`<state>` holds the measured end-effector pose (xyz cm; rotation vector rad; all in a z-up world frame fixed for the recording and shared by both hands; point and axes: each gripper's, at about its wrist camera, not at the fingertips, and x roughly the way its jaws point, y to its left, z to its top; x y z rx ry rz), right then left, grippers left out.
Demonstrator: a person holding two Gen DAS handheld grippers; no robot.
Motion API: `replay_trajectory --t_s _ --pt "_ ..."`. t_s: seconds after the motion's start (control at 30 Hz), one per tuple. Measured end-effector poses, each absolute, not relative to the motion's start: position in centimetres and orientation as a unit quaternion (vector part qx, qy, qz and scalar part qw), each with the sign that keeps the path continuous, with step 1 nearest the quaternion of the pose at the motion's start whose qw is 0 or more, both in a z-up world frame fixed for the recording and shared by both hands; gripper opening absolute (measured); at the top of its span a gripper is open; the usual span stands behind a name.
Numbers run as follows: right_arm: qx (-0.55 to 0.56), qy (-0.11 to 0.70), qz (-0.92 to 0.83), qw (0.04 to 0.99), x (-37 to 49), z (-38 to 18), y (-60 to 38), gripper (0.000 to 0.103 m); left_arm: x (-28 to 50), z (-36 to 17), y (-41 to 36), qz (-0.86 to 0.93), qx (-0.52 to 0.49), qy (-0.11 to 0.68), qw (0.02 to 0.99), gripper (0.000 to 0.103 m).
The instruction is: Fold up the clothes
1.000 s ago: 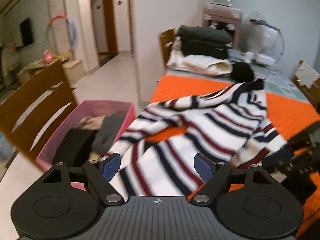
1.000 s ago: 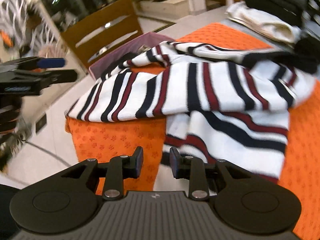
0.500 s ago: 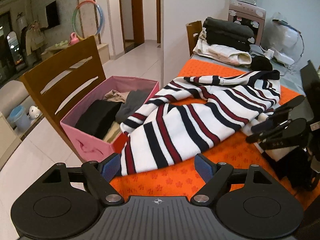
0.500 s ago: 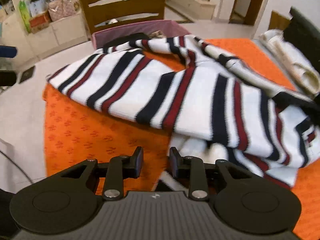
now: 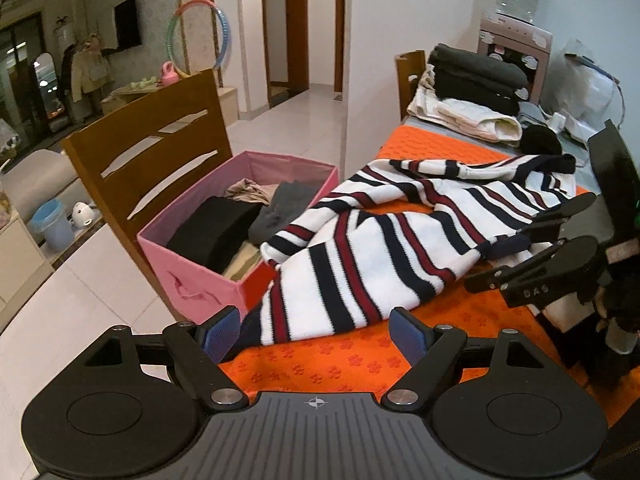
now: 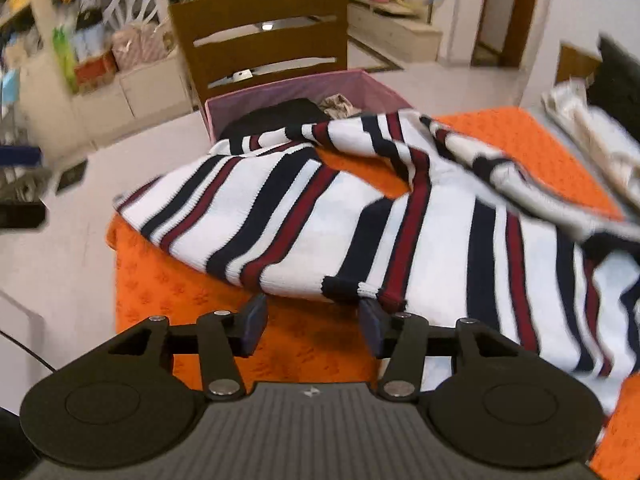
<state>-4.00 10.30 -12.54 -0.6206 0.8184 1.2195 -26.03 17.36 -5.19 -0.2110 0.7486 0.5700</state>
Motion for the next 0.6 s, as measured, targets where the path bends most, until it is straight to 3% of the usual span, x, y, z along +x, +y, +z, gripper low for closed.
replay_trajectory --t_s 0.17,0.27,0.6 --pt "-0.363 0.296 0.564 0.680 -6.7 -12.9 11.0 0.058 -26.6 -5.0 17.4 0.285 -0.104 0.358 0.883 0.083" --pt "-0.359 0.288 0.571 0.680 -7.1 -12.6 11.1 0.059 -27.0 -4.7 17.0 0.290 -0.102 0.354 0.883 0.084" --pt "-0.014 0.505 0.506 0.699 -1.2 -12.3 9.4 0.066 -28.1 -4.3 16.5 0.305 -0.111 0.345 0.881 0.084"
